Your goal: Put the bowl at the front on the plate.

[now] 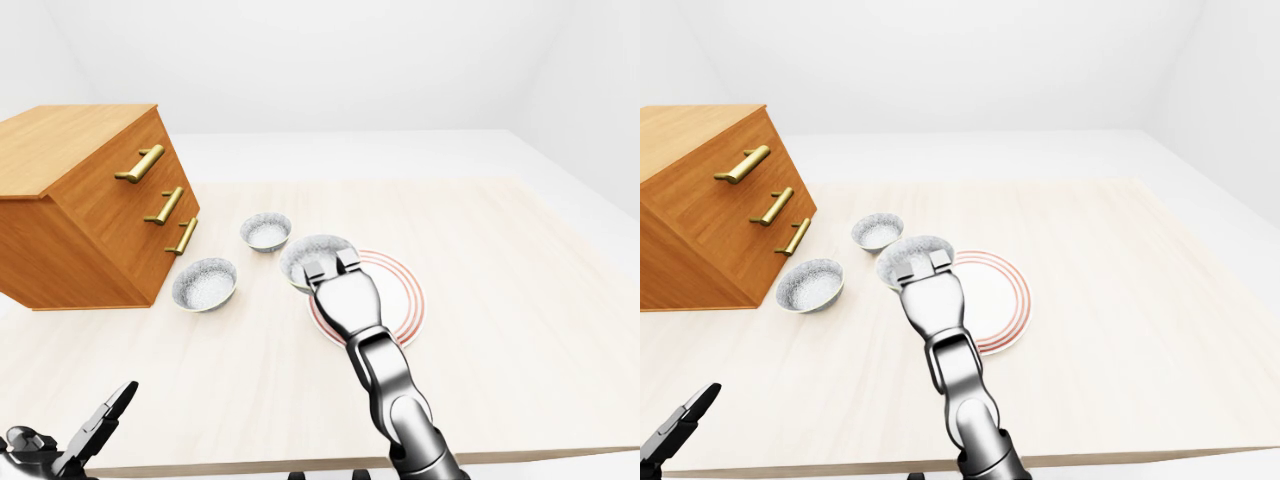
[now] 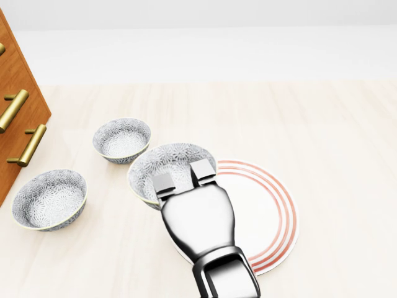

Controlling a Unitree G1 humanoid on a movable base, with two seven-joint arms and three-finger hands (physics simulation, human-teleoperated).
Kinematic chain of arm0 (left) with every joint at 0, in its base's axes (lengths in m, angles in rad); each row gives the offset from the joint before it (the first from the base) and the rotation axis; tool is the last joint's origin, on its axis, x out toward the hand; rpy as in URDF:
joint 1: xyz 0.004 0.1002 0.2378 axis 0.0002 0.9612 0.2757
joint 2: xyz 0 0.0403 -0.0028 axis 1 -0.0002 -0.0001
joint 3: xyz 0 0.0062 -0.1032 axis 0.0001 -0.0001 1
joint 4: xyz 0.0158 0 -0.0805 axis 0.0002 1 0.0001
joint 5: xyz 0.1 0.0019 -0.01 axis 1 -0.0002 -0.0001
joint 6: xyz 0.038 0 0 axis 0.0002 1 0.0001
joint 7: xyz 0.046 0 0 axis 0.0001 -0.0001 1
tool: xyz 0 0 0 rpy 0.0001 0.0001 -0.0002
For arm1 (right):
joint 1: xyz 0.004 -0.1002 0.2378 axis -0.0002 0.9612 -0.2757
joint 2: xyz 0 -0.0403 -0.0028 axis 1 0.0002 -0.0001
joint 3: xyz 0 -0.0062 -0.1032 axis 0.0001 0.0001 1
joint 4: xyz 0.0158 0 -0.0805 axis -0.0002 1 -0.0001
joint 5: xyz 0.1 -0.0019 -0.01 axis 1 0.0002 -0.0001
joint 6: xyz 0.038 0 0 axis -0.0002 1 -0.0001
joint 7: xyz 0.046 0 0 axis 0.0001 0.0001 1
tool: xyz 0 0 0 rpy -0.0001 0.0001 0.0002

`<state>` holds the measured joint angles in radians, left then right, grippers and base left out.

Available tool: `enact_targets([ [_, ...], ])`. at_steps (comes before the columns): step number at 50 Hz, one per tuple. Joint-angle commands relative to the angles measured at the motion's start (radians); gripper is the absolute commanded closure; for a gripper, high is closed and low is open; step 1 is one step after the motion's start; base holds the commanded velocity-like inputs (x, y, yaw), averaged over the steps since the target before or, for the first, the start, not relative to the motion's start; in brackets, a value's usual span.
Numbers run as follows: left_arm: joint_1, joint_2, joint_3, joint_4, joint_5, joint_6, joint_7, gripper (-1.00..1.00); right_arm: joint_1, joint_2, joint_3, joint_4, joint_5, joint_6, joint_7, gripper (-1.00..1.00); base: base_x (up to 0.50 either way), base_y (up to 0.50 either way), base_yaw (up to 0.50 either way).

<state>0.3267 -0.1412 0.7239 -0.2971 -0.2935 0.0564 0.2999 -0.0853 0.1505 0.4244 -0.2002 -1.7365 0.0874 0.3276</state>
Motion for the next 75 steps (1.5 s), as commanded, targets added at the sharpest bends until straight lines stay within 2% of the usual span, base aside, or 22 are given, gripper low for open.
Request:
enact_targets([
  [1, -0.002, 0.0, 0.0, 0.004, -0.001, -0.003, -0.001, -1.0, 0.073, -0.033, -0.013, -0.005, 0.001, 0.0, -0.272, 1.0, 0.0, 0.0, 0.0],
  [6, 0.0, 0.001, 0.0, 0.0, -0.001, 0.0, 0.0, -1.0, 0.057, -0.041, -0.029, 0.09, 0.087, 0.0, -0.361, 1.0, 0.0, 0.0, 0.0],
  [7, -0.002, 0.001, -0.001, 0.005, 0.0, -0.003, 0.0, -1.0, 0.05, -0.026, -0.039, 0.112, 0.061, 0.0, -0.372, 1.0, 0.0, 0.0, 0.0],
  [27, -0.001, 0.002, -0.002, 0.005, -0.001, -0.004, 0.0, -1.0, 0.045, -0.039, -0.027, 0.121, 0.088, 0.0, -0.364, 1.0, 0.0, 0.0, 0.0],
  [34, 0.003, -0.002, 0.001, -0.01, -0.001, 0.006, -0.001, -1.0, 0.082, -0.058, -0.053, 0.077, 0.074, 0.0, -0.395, 1.0, 0.0, 0.0, 0.0],
  [35, -0.002, 0.0, 0.0, 0.002, 0.002, -0.001, -0.001, -1.0, 0.088, -0.065, -0.045, 0.049, 0.043, 0.0, -0.421, 1.0, 0.0, 0.0, 0.0],
  [40, 0.0, -0.002, 0.001, -0.004, -0.003, 0.001, -0.002, -1.0, 0.13, -0.076, -0.041, -0.008, -0.014, 0.0, -0.415, 1.0, 0.0, 0.0, 0.0],
  [46, 0.001, -0.003, 0.001, -0.005, -0.004, 0.0, -0.004, -1.0, 0.132, -0.077, -0.061, 0.028, 0.014, 0.0, -0.443, 1.0, 0.0, 0.0, 0.0],
  [49, 0.006, -0.005, 0.005, -0.022, -0.008, 0.014, -0.005, -1.0, 0.135, -0.078, -0.061, 0.032, 0.017, 0.0, -0.445, 1.0, 0.0, 0.0, 0.0],
  [53, -0.001, -0.004, 0.006, -0.01, -0.005, 0.007, -0.007, -1.0, 0.138, -0.073, -0.067, 0.062, 0.029, 0.0, -0.458, 1.0, 0.0, 0.0, 0.0],
  [56, 0.003, -0.005, 0.007, -0.017, -0.008, 0.012, -0.006, -1.0, 0.14, -0.073, -0.074, 0.074, 0.037, 0.0, -0.454, 1.0, 0.0, 0.0, 0.0],
  [64, -0.002, -0.002, 0.002, 0.0, -0.003, -0.002, -0.004, -1.0, 0.137, -0.081, -0.098, 0.07, 0.047, 0.0, -0.422, 1.0, 0.0, 0.0, 0.0],
  [69, 0.003, -0.004, 0.003, -0.011, -0.005, 0.005, -0.005, -1.0, 0.138, -0.083, -0.121, 0.073, 0.059, 0.0, -0.409, 1.0, 0.0, 0.0, 0.0],
  [73, -0.004, -0.001, 0.0, 0.005, 0.0, -0.005, -0.003, -1.0, 0.138, -0.091, -0.134, 0.071, 0.056, 0.0, -0.39, 1.0, 0.0, 0.0, 0.0],
  [75, -0.001, 0.0, -0.001, 0.0, -0.002, 0.0, -0.002, -1.0, 0.139, -0.092, -0.143, 0.078, 0.061, 0.0, -0.389, 1.0, 0.0, 0.0, 0.0],
])
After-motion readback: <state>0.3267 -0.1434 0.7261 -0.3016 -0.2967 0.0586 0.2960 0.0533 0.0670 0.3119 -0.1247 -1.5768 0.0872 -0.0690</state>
